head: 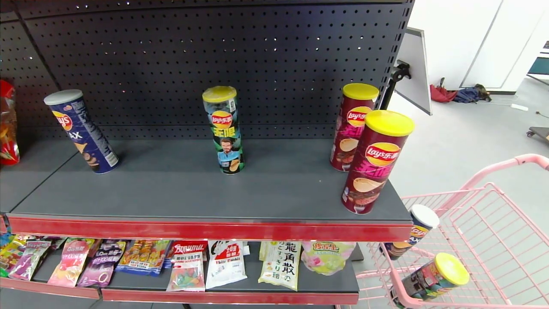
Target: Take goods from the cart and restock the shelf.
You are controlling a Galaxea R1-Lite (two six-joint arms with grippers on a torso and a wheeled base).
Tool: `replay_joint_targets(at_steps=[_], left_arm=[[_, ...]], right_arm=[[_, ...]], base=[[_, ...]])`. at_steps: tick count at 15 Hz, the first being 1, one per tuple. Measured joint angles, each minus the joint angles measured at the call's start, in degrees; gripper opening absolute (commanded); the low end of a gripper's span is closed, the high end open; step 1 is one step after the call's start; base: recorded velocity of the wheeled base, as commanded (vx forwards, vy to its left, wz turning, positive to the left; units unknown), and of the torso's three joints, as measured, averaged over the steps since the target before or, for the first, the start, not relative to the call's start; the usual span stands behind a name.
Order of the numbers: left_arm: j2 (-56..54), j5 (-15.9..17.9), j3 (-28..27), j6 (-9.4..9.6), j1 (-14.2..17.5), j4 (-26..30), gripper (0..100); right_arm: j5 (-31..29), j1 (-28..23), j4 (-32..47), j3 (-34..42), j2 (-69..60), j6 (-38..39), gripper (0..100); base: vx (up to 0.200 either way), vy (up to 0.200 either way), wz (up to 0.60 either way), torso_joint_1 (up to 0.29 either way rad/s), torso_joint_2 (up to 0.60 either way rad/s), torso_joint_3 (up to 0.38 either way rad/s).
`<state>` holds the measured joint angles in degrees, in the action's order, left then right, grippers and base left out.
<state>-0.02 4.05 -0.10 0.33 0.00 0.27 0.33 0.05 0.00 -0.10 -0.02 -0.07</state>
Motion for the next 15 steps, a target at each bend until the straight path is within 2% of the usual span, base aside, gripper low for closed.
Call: replay_joint_targets(at_steps=[15], left_arm=[[0.0,0.0,0.0,0.0,0.0,0.0,100]], right_arm=[[0.1,0.0,0.0,0.0,0.0,0.0,100]], base=[[0.0,0.0,0.0,0.0,0.0,0.0]])
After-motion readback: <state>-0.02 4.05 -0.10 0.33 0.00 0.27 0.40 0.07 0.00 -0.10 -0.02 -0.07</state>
